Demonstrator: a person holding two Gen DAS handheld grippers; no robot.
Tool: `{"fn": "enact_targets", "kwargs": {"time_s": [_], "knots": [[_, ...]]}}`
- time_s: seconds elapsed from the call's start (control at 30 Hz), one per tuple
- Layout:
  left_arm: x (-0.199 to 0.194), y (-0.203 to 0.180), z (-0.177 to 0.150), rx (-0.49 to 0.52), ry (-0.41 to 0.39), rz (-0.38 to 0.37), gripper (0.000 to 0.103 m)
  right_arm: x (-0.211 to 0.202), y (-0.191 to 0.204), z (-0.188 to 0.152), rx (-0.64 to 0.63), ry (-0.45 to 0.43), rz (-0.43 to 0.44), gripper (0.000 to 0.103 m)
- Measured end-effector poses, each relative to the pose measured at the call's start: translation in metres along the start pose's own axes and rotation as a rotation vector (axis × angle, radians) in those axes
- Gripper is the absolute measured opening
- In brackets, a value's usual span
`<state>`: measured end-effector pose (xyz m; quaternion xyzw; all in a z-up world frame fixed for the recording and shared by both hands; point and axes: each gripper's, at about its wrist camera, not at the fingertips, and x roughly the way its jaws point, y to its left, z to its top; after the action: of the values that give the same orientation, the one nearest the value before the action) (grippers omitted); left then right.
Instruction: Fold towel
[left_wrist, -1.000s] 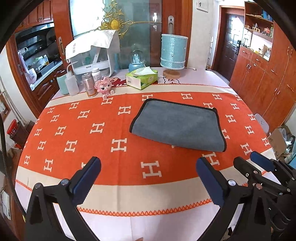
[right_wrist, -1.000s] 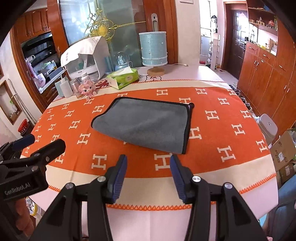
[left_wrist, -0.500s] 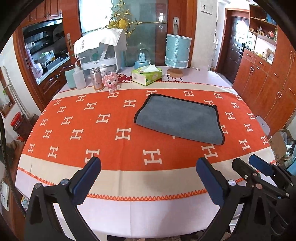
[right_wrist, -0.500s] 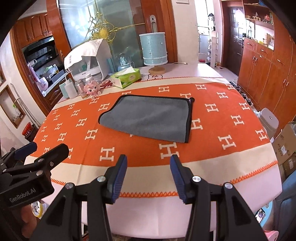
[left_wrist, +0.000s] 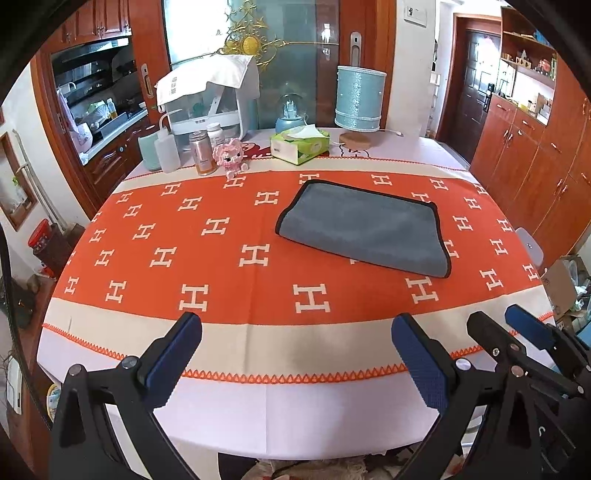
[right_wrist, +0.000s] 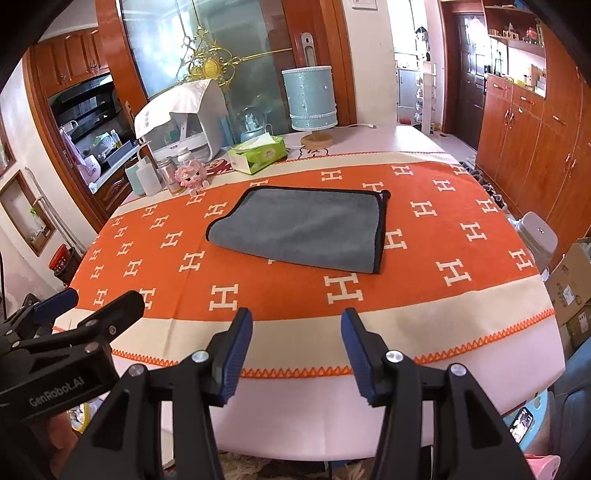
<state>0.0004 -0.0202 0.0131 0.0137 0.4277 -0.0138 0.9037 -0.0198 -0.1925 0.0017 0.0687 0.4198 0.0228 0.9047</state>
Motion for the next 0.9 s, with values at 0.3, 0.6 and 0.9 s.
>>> {"fn": "enact_targets", "kwargs": {"time_s": [0.3, 0.6, 0.9], "knots": [[-0.0011, 0.0025, -0.0039, 0.000, 0.002, 0.004, 0.102, 0.0003, 0.0027, -0.0010, 0.000, 0.006, -0.007, 0.057], [0.0000, 0.0030, -0.0092, -0.001, 0.015, 0.009, 0.102, 0.0013, 0.0026, -0.0005, 0.002, 0.012, -0.007, 0.057], [0.0002, 0.0024, -0.0092, -0.004, 0.014, 0.008, 0.102, 0.0036, 0.0040, -0.0016, -0.003, 0.014, -0.016, 0.057]]}}
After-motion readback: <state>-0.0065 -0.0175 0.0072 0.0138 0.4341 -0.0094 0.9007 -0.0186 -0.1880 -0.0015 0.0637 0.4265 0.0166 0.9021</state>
